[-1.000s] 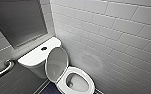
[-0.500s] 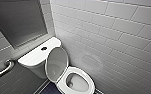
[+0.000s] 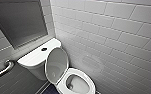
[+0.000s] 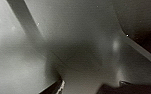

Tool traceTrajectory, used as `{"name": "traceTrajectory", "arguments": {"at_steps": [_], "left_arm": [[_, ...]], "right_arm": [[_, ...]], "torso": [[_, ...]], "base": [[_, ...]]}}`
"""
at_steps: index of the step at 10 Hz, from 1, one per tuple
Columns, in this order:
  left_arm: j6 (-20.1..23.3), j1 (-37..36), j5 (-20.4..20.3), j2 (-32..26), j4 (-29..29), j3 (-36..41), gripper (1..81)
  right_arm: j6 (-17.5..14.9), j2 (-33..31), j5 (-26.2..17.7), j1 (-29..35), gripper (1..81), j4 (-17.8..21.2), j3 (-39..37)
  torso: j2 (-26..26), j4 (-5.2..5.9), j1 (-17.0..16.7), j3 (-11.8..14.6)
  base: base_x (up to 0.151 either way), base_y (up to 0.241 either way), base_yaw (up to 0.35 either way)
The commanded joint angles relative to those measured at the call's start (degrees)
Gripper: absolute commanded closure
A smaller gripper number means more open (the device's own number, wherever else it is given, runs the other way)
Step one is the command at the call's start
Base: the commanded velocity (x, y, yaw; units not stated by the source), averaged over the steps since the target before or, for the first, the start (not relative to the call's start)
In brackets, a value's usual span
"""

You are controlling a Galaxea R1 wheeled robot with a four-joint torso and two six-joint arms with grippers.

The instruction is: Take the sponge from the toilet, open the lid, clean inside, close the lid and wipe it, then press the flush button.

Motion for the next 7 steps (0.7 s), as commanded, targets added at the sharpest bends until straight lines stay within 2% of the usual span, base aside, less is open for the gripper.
{"name": "traceTrajectory", "arguments": {"at_steps": [1, 2, 4, 5, 7], "left_arm": [[0.5, 0.4, 4.0, -0.1, -0.3, 0.4, 1.0], [0.5, 0.2, 4.1, -0.3, -0.3, 0.7, 1.0], [0.5, 0.1, 4.1, -2.1, -0.3, 4.2, 1.0], [0.5, 0.1, 4.1, -4.5, -0.3, 8.8, 1.0], [0.1, -1.3, 4.2, -11.6, -0.7, 20.8, 1.0]], "right_arm": [[0.1, -0.6, -2.9, -0.6, 81.1, -0.4, 0.4], [0.2, -0.7, -2.8, -0.5, 81.1, -0.4, 0.4], [0.2, -0.9, -2.6, -0.4, 81.1, -0.4, 0.6], [0.2, -1.1, -2.5, -0.4, 81.1, -0.4, 0.8], [0.1, -1.7, -2.3, -0.3, 81.1, -0.6, 2.2]], "torso": [[0.0, -3.04, 0.0, 0.0], [-0.5, -3.78, 0.3, 0.0], [-0.9, -2.45, 0.6, 0.0], [-0.9, -3.50, 0.6, 0.0], [-0.9, -3.80, 0.6, 0.0]], "base": [[0.000, 0.000, 0.000], [0.000, 0.000, 0.000], [0.000, 0.000, 0.000], [0.000, 0.000, 0.000], [0.000, 0.000, 0.000]]}}
